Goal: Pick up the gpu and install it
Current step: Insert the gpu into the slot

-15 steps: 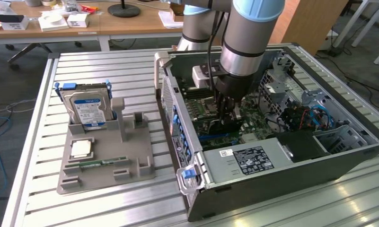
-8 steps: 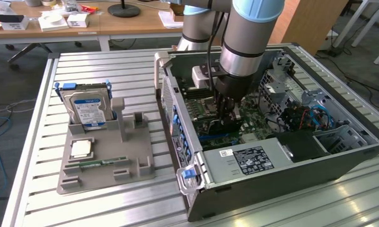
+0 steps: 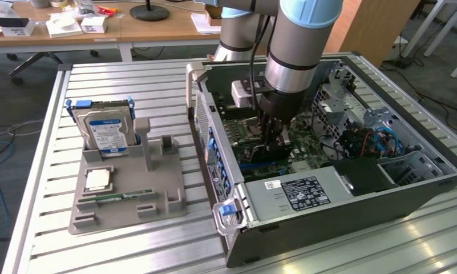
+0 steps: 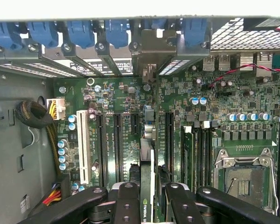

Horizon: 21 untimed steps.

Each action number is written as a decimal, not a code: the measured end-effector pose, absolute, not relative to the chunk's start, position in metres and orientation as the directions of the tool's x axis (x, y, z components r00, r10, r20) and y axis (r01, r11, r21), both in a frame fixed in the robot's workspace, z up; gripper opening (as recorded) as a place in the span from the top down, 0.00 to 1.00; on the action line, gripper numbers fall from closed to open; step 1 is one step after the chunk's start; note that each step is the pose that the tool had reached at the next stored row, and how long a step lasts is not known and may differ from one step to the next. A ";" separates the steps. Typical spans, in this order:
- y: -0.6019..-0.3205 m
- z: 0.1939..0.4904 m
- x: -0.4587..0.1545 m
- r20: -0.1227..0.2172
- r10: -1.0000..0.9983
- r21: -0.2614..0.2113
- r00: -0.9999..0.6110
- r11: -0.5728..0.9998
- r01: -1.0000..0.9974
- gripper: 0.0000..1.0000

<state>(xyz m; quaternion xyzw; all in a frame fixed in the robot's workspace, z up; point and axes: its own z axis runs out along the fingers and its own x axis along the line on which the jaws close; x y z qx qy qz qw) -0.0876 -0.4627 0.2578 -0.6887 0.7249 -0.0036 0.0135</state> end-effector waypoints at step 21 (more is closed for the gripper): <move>-0.463 0.256 -0.088 -0.017 -0.999 -0.024 -0.048 0.049 -0.999 0.75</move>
